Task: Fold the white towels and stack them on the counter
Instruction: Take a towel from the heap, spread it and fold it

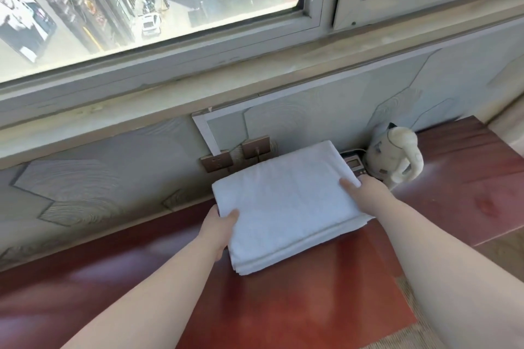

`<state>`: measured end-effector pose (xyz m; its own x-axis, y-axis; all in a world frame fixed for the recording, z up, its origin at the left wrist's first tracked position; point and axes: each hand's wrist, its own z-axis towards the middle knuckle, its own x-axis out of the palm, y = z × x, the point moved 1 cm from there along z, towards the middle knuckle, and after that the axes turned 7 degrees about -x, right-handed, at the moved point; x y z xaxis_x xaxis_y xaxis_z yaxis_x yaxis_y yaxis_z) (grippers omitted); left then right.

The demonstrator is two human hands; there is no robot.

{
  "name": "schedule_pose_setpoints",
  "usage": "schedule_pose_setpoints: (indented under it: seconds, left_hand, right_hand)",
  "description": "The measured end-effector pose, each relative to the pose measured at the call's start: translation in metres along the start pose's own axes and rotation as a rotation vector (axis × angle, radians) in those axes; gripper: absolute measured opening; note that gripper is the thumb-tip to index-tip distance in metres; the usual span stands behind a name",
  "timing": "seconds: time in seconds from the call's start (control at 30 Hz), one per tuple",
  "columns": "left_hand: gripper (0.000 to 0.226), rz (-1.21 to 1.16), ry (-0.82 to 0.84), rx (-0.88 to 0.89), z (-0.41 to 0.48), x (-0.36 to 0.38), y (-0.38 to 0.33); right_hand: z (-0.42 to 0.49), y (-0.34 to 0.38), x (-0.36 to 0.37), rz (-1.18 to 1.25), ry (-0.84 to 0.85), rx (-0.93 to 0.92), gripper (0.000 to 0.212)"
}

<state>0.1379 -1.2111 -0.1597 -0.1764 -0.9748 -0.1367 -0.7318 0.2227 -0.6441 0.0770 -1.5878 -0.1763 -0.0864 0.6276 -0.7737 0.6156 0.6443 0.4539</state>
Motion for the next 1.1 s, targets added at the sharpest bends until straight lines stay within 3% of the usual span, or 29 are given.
schedule_pose_setpoints:
  seconds: [0.13, 0.27, 0.37, 0.53, 0.6, 0.7, 0.8, 0.87, 0.93, 1.03, 1.1]
  left_hand:
    - [0.047, -0.018, 0.019, -0.152, 0.010, -0.005, -0.007]
    - [0.071, -0.190, 0.013, -0.209, 0.033, -0.011, -0.039]
    - [0.050, -0.229, 0.003, -0.159, 0.043, -0.010, -0.050]
    - [0.019, -0.173, -0.174, 0.132, 0.048, -0.005, -0.038]
    - [0.019, -0.088, -0.264, 0.221, 0.045, -0.003, -0.029]
    - [0.052, 0.164, -0.417, 0.324, 0.039, 0.001, -0.023]
    - [0.074, 0.747, -0.559, 0.583, 0.027, 0.012, -0.024]
    - [0.078, 1.142, -0.469, 0.730, 0.022, 0.026, -0.022]
    - [0.084, 1.388, -0.316, 0.725, 0.025, 0.034, -0.014]
    - [0.090, 1.470, -0.218, 0.614, 0.036, 0.032, -0.008]
    - [0.094, 1.482, -0.239, 0.600, 0.039, 0.030, -0.010]
  right_hand:
    - [-0.003, -0.002, 0.006, -0.025, 0.027, 0.025, 0.084]
    - [0.009, 0.018, -0.001, -0.048, 0.002, -0.028, 0.077]
    - [0.027, 0.042, -0.008, 0.035, -0.008, -0.053, 0.071]
    - [0.048, 0.060, -0.016, 0.311, -0.088, -0.114, 0.030]
    - [0.052, 0.059, -0.011, 0.314, -0.112, -0.152, 0.033]
    - [0.054, 0.061, -0.002, 0.130, -0.090, -0.139, 0.041]
    - [0.050, 0.069, 0.004, -0.100, -0.213, -0.207, 0.056]
    - [0.042, 0.077, 0.015, -0.285, -0.353, -0.378, 0.067]
    - [0.034, 0.084, 0.028, -0.444, -0.305, -0.511, 0.071]
    - [0.035, 0.070, 0.042, -0.529, -0.061, -0.477, 0.071]
    - [0.036, 0.058, 0.044, -0.498, -0.027, -0.419, 0.073]
